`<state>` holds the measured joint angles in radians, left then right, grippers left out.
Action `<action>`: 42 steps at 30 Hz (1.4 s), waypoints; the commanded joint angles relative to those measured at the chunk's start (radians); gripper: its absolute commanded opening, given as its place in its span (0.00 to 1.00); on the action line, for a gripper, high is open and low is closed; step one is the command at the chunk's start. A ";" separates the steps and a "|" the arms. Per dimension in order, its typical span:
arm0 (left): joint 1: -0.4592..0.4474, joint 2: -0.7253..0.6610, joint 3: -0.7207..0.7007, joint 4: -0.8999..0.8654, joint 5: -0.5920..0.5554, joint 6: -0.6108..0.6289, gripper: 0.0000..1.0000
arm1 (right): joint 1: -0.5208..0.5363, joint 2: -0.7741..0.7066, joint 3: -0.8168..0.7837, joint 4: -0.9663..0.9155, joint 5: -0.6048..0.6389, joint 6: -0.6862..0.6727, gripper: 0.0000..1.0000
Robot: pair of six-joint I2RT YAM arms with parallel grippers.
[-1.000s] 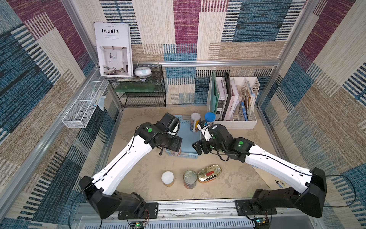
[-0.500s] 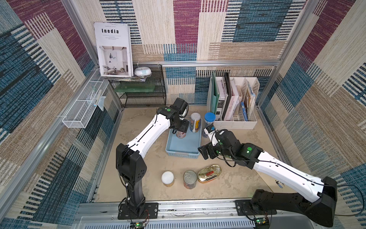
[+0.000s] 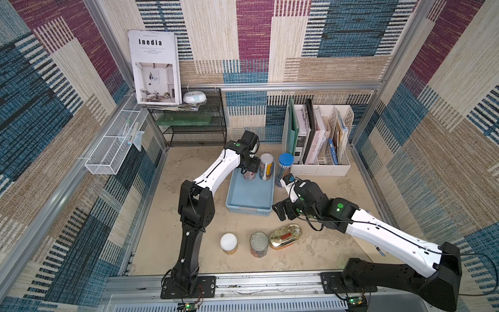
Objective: Put the canned food in the basket
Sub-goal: Place the canned food in the basket.
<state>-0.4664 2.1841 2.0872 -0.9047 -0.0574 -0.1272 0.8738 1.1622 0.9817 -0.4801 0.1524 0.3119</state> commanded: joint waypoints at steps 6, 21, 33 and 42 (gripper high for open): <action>0.023 0.037 0.030 0.050 -0.058 0.008 0.33 | 0.000 0.011 -0.027 0.037 -0.020 0.010 0.99; 0.061 0.071 0.015 0.095 -0.073 0.001 0.59 | 0.001 0.026 -0.047 0.057 -0.046 0.012 0.99; 0.066 -0.024 -0.053 0.112 -0.032 0.003 0.89 | 0.001 0.024 -0.069 0.073 -0.055 0.018 0.99; 0.029 -0.430 -0.454 0.085 0.015 -0.080 0.89 | 0.001 0.020 -0.074 0.090 -0.090 0.023 0.99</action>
<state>-0.4232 1.8435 1.7321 -0.7975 -0.0731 -0.1654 0.8738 1.1835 0.9081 -0.4213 0.0910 0.3325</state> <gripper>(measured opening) 0.892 0.991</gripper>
